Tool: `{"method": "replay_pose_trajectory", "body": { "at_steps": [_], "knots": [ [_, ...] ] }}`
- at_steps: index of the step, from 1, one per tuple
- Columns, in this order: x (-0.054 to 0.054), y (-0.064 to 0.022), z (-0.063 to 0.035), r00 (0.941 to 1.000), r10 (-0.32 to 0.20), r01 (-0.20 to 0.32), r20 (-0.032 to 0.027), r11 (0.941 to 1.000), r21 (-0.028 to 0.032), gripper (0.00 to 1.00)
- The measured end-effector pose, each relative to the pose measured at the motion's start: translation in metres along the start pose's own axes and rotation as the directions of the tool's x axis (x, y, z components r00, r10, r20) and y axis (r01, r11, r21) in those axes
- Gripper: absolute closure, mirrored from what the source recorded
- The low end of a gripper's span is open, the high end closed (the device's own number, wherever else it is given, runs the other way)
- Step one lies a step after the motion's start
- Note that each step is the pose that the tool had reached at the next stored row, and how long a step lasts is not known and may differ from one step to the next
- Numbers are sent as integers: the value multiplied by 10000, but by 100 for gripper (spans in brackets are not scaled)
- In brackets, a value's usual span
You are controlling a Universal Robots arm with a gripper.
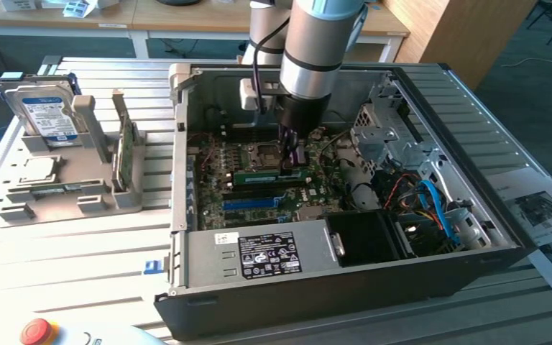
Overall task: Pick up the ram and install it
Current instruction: 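Insert the ram into the slot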
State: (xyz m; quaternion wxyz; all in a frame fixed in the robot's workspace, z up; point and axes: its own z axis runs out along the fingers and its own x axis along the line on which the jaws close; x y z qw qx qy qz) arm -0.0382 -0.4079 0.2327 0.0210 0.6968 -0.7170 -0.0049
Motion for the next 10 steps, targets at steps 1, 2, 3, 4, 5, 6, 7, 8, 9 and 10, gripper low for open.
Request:
{"method": "replay_pose_trajectory", "body": {
  "at_steps": [1, 2, 3, 4, 5, 6, 7, 8, 9, 10],
  "knots": [
    [0, 0, 3, 10000, 0, 0, 0, 10000, 0, 88],
    [0, 0, 4, 10000, 0, 0, 0, 10000, 0, 88],
    [0, 0, 6, 10000, 0, 0, 0, 10000, 0, 88],
    [0, 0, 8, 10000, 0, 0, 0, 10000, 0, 88],
    [0, 0, 10, 10000, 0, 0, 1, 10000, 0, 88],
    [0, 0, 12, 10000, 0, 0, 1, 10000, 0, 88],
    [0, -1, 13, 10000, 0, 0, 0, 10000, 0, 88],
    [0, 0, 14, 10000, 0, 0, -1, 10000, -1, 88],
    [0, 0, 16, 10000, 0, 0, -1, 10000, -1, 88],
    [-1, -1, 18, 10000, 0, 0, -1, 10000, -1, 88]
  ]
}}
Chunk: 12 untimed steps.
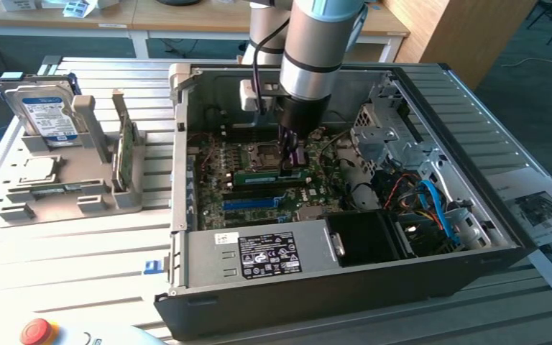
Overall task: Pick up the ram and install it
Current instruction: 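Insert the ram into the slot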
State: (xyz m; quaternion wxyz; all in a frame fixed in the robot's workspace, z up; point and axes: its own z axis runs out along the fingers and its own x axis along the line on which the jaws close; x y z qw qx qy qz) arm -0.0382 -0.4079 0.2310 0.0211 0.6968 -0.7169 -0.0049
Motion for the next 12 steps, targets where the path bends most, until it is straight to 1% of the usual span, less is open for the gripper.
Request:
{"method": "replay_pose_trajectory", "body": {
  "at_steps": [8, 12],
  "knots": [
    [0, 0, 9, 10000, 1, -1, 1, 10000, 1, 88],
    [0, 0, -4, 10000, 0, 0, 4, 10000, 3, 88]
  ]
}}
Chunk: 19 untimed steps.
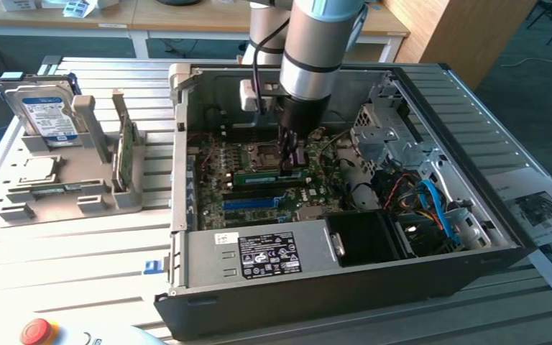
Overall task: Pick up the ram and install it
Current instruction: 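Insert the ram into the slot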
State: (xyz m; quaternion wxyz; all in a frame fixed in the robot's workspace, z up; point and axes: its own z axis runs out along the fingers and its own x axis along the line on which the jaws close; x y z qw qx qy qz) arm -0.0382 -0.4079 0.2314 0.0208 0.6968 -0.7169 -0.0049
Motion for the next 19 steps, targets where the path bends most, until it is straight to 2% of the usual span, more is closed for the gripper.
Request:
{"method": "replay_pose_trajectory", "body": {
  "at_steps": [14, 17, 19],
  "knots": [
    [4, 2, -39, 10000, 0, 0, -1, 10000, -7, 88],
    [16, -1, -38, 10000, -1, 1, 37, 10000, -26, 88],
    [16, -1, -38, 10000, 0, 0, 40, 10000, -27, 88]
  ]
}}
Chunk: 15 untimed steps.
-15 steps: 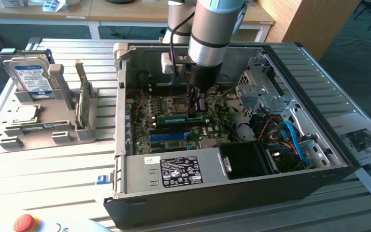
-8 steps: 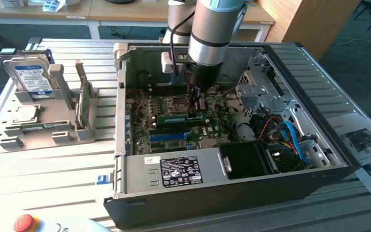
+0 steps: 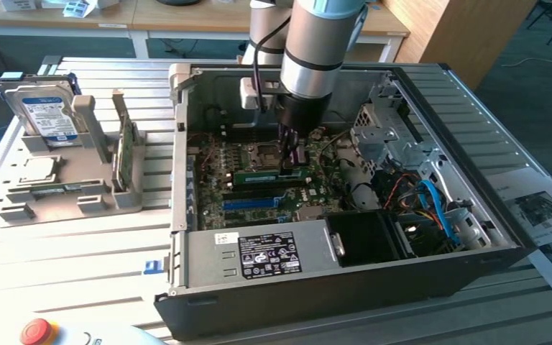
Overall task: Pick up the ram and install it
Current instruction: 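Insert the ram into the slot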
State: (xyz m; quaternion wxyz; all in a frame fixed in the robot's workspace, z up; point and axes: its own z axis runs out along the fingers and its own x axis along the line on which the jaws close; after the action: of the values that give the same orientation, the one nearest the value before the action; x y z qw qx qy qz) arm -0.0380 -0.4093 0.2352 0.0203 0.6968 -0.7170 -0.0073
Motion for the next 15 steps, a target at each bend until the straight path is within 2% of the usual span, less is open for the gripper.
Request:
{"method": "replay_pose_trajectory", "body": {
  "at_steps": [2, 5, 15],
  "knots": [
    [0, -1, 0, 10000, -1, 1, 1, 10000, 0, 88],
    [1, -6, -1, 10000, -4, 4, -1, 10000, -49, 88],
    [0, -16, 0, 10000, -17, 17, 0, 10000, -50, 88]
  ]
}}
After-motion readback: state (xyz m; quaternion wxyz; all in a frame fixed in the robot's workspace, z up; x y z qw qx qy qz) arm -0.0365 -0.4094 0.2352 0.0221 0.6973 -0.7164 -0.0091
